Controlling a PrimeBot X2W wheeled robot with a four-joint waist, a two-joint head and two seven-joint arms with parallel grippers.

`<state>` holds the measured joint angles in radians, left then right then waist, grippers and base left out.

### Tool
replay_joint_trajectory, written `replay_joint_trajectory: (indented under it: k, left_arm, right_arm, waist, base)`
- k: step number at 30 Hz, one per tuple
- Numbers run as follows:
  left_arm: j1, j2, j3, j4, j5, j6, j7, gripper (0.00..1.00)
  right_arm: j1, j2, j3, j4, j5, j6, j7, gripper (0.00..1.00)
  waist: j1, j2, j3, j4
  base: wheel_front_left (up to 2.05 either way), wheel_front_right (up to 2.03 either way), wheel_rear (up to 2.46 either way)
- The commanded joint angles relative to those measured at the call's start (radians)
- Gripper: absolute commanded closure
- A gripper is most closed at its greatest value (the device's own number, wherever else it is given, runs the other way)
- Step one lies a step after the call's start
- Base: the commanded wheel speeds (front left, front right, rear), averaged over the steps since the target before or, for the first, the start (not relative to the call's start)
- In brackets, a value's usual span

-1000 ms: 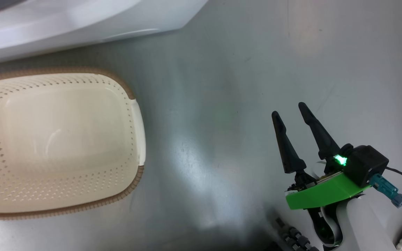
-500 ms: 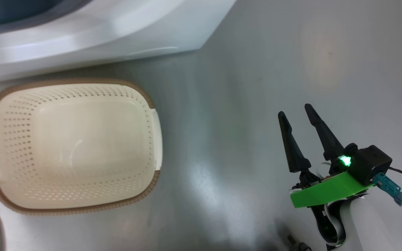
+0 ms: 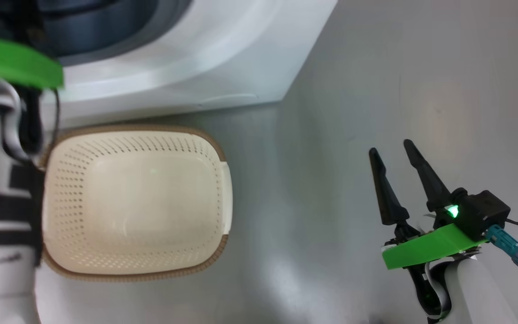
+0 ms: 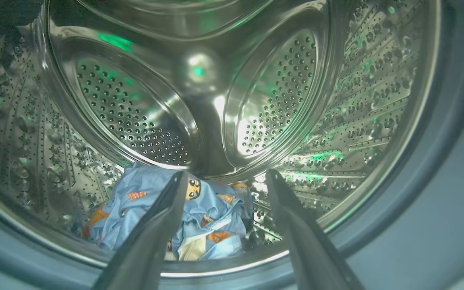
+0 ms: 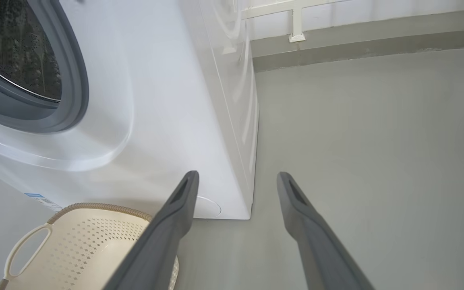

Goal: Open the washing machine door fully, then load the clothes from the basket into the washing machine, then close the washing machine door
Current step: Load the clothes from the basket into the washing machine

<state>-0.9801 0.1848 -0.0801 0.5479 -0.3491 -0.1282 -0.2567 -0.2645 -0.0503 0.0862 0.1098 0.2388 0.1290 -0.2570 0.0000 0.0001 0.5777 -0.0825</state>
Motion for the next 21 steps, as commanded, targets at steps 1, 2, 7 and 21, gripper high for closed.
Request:
replay_joint_trajectory:
  k: [1,2,7,21]
  left_arm:
    - [0.037,0.038,0.018,-0.037,-0.006,-0.002,-0.005,0.00]
    - [0.060,0.037,0.018,-0.050,-0.002,-0.002,-0.005,0.00]
    - [0.168,0.011,0.029,-0.111,0.015,-0.002,-0.005,0.00]
    - [0.431,-0.021,0.052,-0.266,0.113,-0.002,-0.005,0.00]
  right_arm:
    - [0.029,0.000,0.017,-0.016,-0.010,0.002,-0.005,0.00]
    - [0.032,0.000,0.013,-0.015,-0.012,0.002,-0.005,0.00]
    - [0.059,0.000,-0.002,0.002,-0.010,0.002,-0.005,0.00]
    - [0.152,0.000,-0.036,0.017,-0.007,0.002,-0.005,0.00]
  waist:
    - [0.0000,-0.0001,-0.054,0.026]
    - [0.0000,-0.0001,-0.067,0.030]
    - [0.0000,-0.0001,-0.137,0.050]
    - [0.0000,-0.0001,-0.318,0.091]
  base:
    - [0.00,0.00,0.00]
    - [0.00,0.00,0.00]
    - [0.00,0.00,0.00]
    - [0.00,0.00,0.00]
